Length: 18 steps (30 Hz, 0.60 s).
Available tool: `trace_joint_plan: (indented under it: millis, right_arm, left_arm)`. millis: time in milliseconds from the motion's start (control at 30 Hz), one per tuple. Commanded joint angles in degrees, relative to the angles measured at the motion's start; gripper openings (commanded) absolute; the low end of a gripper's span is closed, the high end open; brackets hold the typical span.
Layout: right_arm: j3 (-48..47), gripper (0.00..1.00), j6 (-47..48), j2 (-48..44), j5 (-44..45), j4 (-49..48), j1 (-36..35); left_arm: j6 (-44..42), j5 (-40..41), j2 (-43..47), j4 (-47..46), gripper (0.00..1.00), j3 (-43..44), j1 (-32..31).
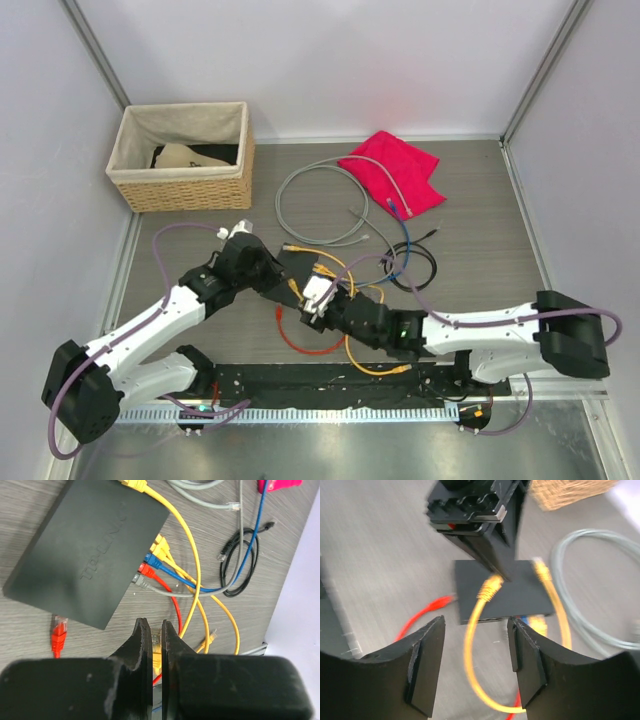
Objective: Insert the plug into the switch port
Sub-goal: Insert the connector into the switch port.
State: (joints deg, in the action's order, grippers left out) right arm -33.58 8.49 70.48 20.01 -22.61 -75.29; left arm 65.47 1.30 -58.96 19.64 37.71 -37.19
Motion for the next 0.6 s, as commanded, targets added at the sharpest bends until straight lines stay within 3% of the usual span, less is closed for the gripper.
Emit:
trace_joint_plan:
  millis: [0, 200, 567]
  right_arm:
    - [-2.62, 0.60, 14.08, 7.55, 23.30, -12.44, -5.92]
    - [-7.46, 0.61, 20.16, 19.32, 27.88, -18.78, -7.95]
    - [-14.58, 0.57, 23.59, 30.15, 34.65, -22.13, -7.95]
  left_arm:
    - [1.50, 2.74, 1.30, 2.95, 0.00, 3.15, -0.52]
    - [1.76, 3.01, 1.74, 3.56, 0.00, 3.33, -0.78]
    - [2.38, 2.57, 1.74, 3.21, 0.00, 3.51, -1.13]
